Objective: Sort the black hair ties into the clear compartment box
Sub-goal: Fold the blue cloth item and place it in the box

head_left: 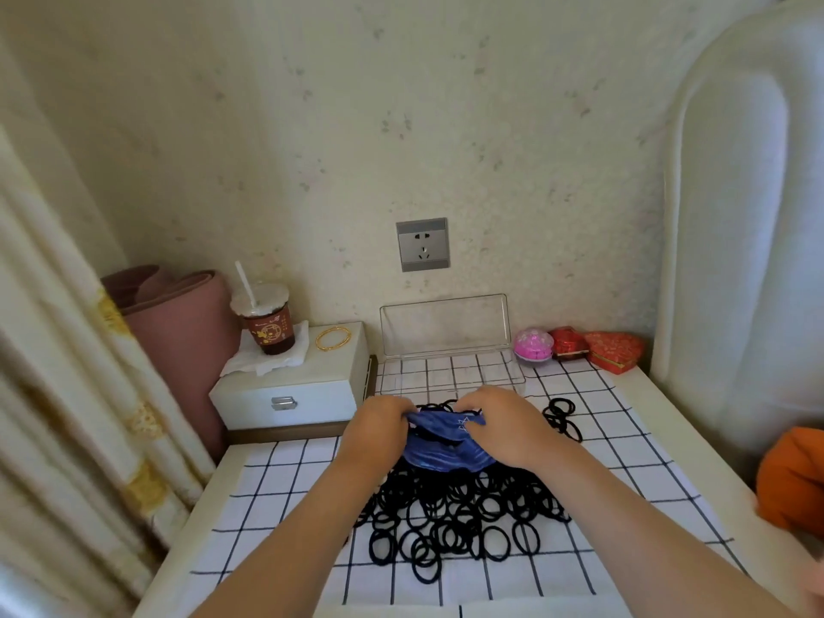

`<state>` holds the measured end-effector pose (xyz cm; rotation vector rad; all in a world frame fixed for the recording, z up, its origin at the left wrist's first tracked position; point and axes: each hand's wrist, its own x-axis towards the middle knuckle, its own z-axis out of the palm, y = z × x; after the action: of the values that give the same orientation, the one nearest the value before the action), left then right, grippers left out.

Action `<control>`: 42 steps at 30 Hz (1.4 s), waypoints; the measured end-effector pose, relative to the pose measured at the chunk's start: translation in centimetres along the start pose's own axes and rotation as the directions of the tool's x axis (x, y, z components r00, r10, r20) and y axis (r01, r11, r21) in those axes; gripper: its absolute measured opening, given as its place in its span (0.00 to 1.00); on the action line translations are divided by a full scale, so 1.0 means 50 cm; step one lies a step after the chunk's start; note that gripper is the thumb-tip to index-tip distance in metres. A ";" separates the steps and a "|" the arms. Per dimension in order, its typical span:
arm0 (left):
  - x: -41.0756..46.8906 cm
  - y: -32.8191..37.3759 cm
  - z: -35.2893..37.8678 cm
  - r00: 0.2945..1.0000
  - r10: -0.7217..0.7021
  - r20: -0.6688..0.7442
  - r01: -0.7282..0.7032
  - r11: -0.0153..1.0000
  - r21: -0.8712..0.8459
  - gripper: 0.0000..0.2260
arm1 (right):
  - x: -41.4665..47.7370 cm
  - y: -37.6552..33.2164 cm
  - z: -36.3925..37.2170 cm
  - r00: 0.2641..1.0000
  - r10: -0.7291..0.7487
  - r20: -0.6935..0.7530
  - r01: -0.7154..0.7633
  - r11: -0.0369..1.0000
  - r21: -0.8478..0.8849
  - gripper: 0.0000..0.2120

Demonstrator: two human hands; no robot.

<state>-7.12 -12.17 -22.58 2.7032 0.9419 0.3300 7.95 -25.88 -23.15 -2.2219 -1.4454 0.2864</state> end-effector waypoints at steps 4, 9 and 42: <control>0.009 0.009 -0.028 0.970 0.042 -0.238 -0.099 0.968 -0.232 0.13 | 0.015 -0.024 0.000 0.999 -0.014 -0.047 0.023 0.977 0.211 0.19; 0.031 0.024 -0.061 0.948 0.013 -0.317 -0.226 0.729 -0.646 0.19 | 0.052 -0.061 -0.022 1.000 0.025 -0.010 -0.017 0.867 0.498 0.18; 0.006 0.023 -0.146 0.994 0.101 -0.036 -0.071 0.366 -0.928 0.08 | 0.076 -0.158 -0.103 0.938 0.079 -0.336 0.217 0.622 0.752 0.04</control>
<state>-8.36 -11.63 -15.29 1.6378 0.3528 0.6188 5.37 -21.21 -14.49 -1.3879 -0.9348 0.3918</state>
